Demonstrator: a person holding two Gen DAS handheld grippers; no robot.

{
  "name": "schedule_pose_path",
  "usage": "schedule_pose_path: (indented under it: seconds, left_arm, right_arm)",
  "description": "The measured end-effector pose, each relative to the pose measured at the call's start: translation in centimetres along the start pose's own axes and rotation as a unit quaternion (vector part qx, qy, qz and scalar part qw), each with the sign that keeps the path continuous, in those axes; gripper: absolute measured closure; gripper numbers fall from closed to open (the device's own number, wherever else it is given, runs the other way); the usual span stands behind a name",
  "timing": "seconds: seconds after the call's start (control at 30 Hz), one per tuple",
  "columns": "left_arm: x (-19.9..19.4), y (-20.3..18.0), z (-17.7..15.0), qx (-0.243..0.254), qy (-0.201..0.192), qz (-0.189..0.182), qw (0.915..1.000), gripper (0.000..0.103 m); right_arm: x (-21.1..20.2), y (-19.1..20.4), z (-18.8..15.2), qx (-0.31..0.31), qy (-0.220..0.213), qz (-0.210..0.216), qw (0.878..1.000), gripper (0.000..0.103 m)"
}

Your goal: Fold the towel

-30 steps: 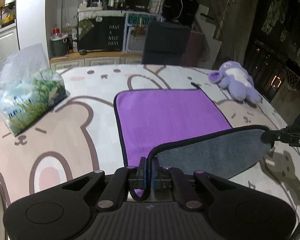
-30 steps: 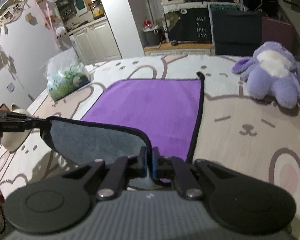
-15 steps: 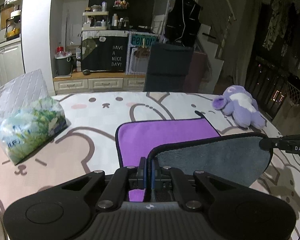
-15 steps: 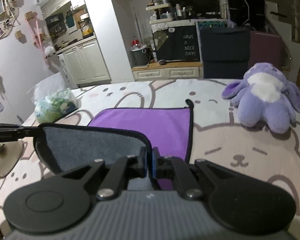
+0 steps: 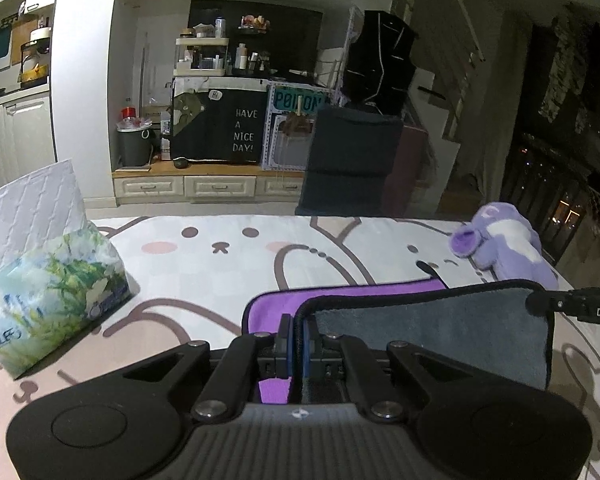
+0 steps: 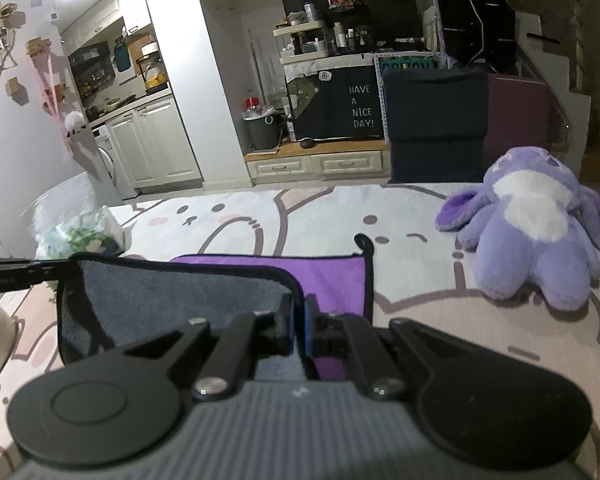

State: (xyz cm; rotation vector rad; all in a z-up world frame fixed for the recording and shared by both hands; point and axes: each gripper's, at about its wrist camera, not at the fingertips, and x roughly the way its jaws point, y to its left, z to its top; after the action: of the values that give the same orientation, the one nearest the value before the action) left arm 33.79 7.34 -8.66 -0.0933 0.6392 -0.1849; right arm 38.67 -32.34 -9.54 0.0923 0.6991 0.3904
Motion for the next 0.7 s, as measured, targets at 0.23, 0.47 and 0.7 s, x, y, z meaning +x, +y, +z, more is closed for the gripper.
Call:
schedule_pose_path:
  seconds: [0.23,0.47,0.7]
  left_arm:
    - [2.7,0.7,1.2,-0.009,-0.001,0.002,1.0000,0.098]
    - [4.9,1.4,2.2,-0.009,0.003,0.005,0.9999,0.098]
    - [7.0,2.0,2.9,0.000,0.011,0.012,0.9999,0.098]
  right_arm:
    - [2.4,0.1,1.1,0.002,-0.002,-0.007,1.000,0.097]
    - [4.6,-0.1,2.1,0.000,-0.004,-0.014,1.000,0.097]
    - [6.4,0.0,3.0,-0.007,-0.003,-0.023,1.000,0.097]
